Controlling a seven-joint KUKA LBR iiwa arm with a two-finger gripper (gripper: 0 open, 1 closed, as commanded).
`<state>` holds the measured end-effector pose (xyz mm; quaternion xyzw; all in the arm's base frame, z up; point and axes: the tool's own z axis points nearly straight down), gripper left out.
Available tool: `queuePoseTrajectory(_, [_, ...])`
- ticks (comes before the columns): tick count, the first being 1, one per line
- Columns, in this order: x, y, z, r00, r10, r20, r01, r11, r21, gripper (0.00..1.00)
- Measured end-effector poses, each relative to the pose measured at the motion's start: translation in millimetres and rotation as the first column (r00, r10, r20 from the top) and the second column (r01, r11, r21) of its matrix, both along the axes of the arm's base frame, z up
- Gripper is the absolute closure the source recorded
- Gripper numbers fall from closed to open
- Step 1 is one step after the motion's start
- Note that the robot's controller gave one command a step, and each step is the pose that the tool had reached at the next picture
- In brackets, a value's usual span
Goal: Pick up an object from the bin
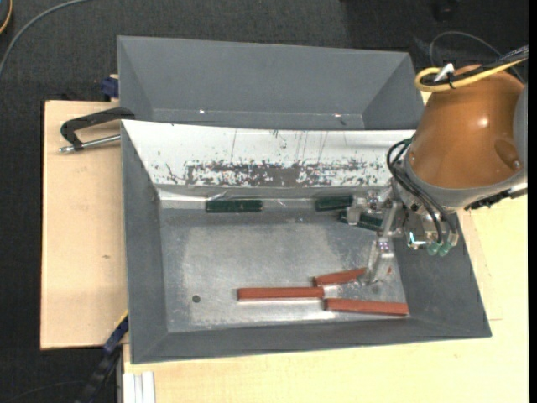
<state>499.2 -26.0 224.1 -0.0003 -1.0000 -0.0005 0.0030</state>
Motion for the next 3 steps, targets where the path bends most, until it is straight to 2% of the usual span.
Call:
queuePoseTrajectory(1, [-4.6,-1,-158,0.992,-0.123,-0.003,0.123,0.992,0.000,0.00])
queuePoseTrajectory(2, [-1.4,-1,-151,0.993,-0.122,0.009,0.122,0.993,0.000,1.00])
queuePoseTrajectory(3, [-1.9,-1,-1,0.994,-0.111,0.020,0.111,0.994,0.001,1.00])
